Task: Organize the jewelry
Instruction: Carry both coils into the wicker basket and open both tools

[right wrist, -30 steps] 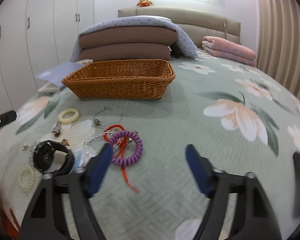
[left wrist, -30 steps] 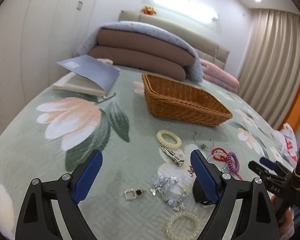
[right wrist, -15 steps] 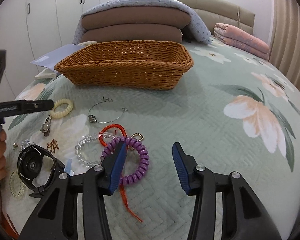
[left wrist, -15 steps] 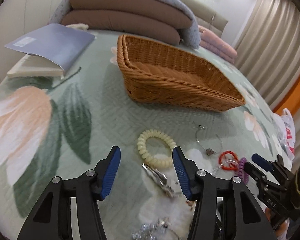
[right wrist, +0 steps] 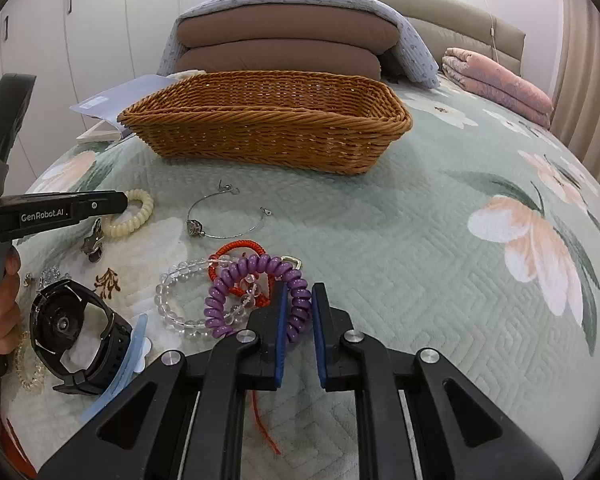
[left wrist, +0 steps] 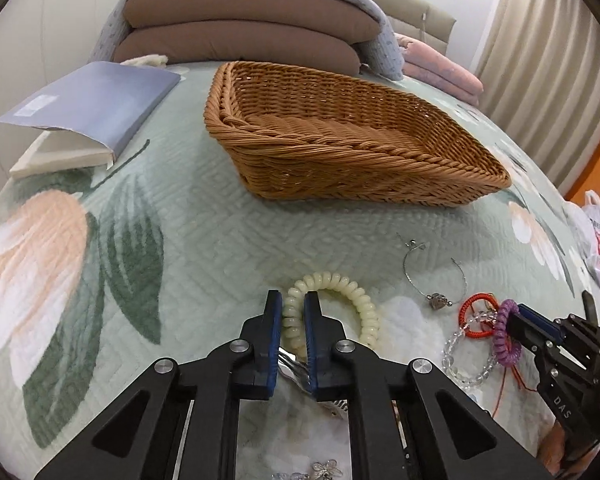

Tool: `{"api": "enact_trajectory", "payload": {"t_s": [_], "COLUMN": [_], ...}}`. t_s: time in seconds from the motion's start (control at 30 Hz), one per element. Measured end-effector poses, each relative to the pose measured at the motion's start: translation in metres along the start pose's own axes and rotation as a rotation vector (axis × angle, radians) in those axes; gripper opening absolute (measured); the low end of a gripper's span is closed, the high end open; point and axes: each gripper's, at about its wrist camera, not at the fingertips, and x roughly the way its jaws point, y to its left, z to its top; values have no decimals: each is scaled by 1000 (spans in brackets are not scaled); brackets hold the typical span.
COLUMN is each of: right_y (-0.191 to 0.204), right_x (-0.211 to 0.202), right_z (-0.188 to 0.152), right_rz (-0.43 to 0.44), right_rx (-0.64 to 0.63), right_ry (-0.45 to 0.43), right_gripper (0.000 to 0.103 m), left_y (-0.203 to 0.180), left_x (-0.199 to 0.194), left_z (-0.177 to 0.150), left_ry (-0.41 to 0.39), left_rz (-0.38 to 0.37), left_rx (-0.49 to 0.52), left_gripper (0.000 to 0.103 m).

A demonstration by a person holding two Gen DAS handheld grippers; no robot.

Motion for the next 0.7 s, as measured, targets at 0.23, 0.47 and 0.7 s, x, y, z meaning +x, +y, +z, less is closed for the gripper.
{"api": "enact_trajectory", "payload": {"t_s": [0.23, 0.47, 0.7], "right_y": [-8, -13, -15], "right_x": [-13, -29, -58], "right_z": [0, 4, 32], "right_rz": [33, 40, 22], "right_rx": [35, 58, 43], "right_ry": [-57, -98, -156], "right_gripper": [14, 13, 13], "left_y": [-6, -9, -16], "left_x": [-18, -46, -77], "left_z": [-4, -7, 9], "left_ry": [-76, -152, -222], "left_rz": [-19, -63, -88], "left_rx": [25, 13, 13], "left_gripper": [11, 11, 11]}}
